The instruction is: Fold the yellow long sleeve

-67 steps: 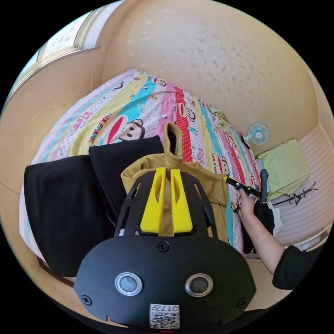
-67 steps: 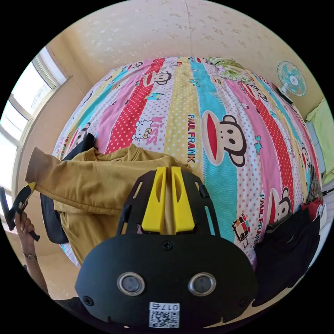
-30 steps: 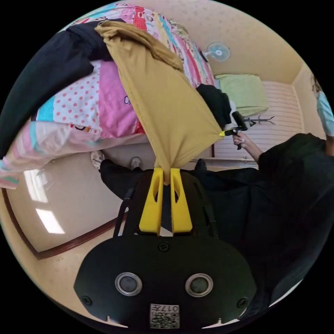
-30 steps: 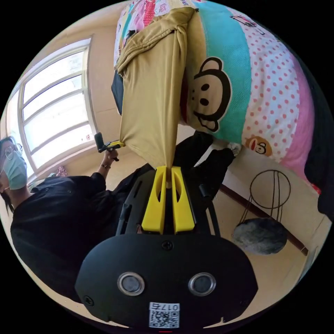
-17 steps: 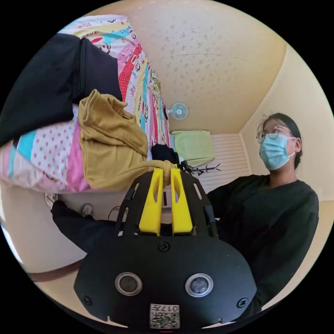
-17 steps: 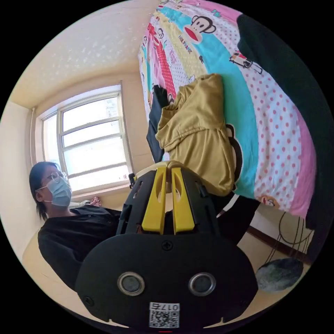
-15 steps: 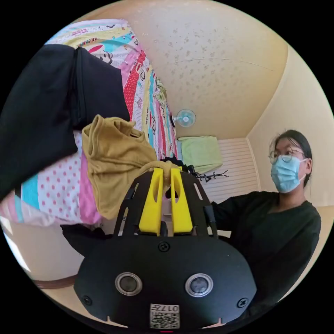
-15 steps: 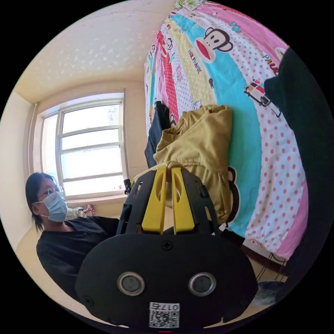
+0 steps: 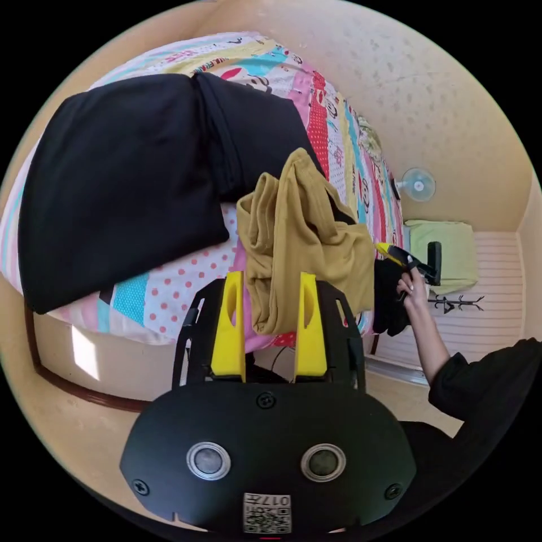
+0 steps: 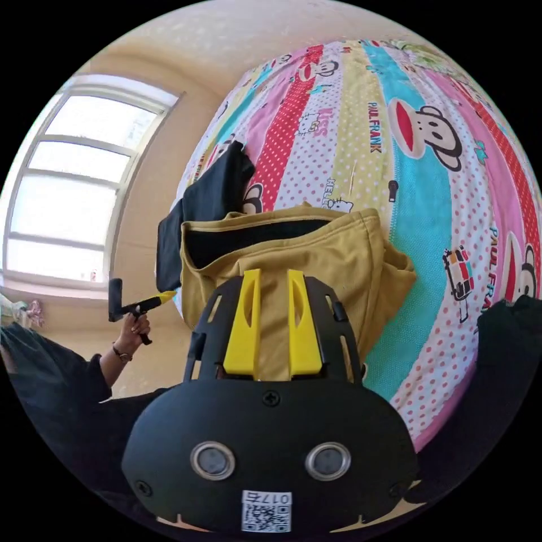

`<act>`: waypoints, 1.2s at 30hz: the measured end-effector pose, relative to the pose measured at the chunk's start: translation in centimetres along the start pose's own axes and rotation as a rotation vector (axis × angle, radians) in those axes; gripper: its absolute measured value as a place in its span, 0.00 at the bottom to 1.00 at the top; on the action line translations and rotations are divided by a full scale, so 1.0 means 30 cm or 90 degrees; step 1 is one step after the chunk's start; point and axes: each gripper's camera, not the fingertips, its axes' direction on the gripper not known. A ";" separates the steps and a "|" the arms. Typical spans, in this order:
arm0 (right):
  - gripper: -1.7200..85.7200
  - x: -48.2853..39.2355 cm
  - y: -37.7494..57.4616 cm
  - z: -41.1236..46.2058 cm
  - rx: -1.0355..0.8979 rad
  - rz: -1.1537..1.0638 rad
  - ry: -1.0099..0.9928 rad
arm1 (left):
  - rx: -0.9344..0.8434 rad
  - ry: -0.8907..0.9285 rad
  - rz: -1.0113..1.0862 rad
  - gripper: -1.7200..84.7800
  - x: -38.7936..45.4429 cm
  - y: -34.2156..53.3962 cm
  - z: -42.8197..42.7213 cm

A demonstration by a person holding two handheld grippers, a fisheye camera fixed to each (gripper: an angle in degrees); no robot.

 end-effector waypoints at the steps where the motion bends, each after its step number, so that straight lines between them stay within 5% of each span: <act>1: 0.12 -0.031 -0.007 0.025 0.002 -0.001 0.093 | 0.025 -0.019 0.033 0.17 0.042 -0.008 -0.007; 3: 0.13 -0.044 -0.031 0.034 0.036 0.005 0.171 | 0.066 -0.037 0.109 0.17 0.119 -0.056 -0.030; 6: 0.13 -0.031 -0.131 0.063 0.028 -0.042 0.125 | 0.042 -0.020 0.255 0.16 0.239 -0.204 -0.017; 9: 0.13 0.008 -0.247 0.199 -0.084 -0.058 0.134 | -0.028 0.010 0.424 0.16 0.348 -0.336 0.043; 11: 0.12 0.046 -0.295 0.331 -0.208 -0.072 0.149 | -0.156 -0.034 0.549 0.16 0.411 -0.399 0.166; 13: 0.10 0.058 -0.318 0.319 -0.208 -0.058 0.127 | -0.238 -0.134 0.585 0.15 0.422 -0.426 0.282; 17: 0.07 0.082 -0.307 0.183 -0.094 0.011 0.043 | -0.220 -0.277 0.657 0.04 0.457 -0.429 0.364; 21: 0.06 0.117 -0.288 0.124 -0.010 0.055 0.037 | -0.158 -0.180 0.542 0.02 0.418 -0.524 0.323; 25: 0.08 0.187 -0.311 0.249 -0.030 0.089 0.069 | -0.066 -0.124 0.261 0.03 0.233 -0.653 0.304; 29: 0.12 0.167 -0.227 0.179 0.039 0.103 0.086 | 0.025 -0.047 0.137 0.13 0.125 -0.562 0.203; 36: 0.16 0.143 0.099 0.164 0.011 0.143 0.145 | -0.138 0.057 -0.017 0.23 0.015 -0.175 0.366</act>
